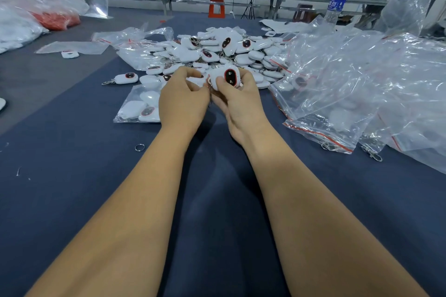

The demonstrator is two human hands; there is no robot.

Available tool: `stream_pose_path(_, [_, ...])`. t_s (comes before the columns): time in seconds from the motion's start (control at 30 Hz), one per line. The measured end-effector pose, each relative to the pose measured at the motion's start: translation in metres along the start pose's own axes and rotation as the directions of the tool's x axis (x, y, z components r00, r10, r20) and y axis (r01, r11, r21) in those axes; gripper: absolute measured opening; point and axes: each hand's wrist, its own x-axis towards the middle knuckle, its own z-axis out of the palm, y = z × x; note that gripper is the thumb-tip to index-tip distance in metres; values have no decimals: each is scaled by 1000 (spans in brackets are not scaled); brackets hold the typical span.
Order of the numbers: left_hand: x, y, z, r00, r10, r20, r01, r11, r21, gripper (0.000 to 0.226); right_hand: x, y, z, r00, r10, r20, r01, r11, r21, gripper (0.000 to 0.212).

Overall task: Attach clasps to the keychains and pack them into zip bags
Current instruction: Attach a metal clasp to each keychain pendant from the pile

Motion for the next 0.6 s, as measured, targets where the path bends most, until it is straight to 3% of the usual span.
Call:
stream_pose_path(0.13, [1, -1, 2, 1000, 21, 13, -21, 1000, -17, 25, 1, 0, 1, 998, 15, -56, -15, 1000, -2, 19])
stream_pose_path(0.27, [2, -1, 0, 996, 25, 81, -29, 999, 40, 35, 5, -3, 1, 986, 61, -154, -46, 994, 100, 36])
stream_pose_path(0.37, [1, -3, 0, 994, 27, 105, -36, 996, 82, 38, 6, -6, 1, 982, 97, -162, -70, 985, 161, 36])
stream_pose_path(0.5, [1, -2, 1, 995, 13, 98, -15, 1000, 26, 39, 5, -1, 1, 992, 48, -117, -45, 998, 32, 11])
stream_pose_path(0.6, [0, 1, 2, 994, 10, 106, -9, 1000, -9, 42, 4, 2, -1, 993, -31, -112, 12, 986, -165, 10])
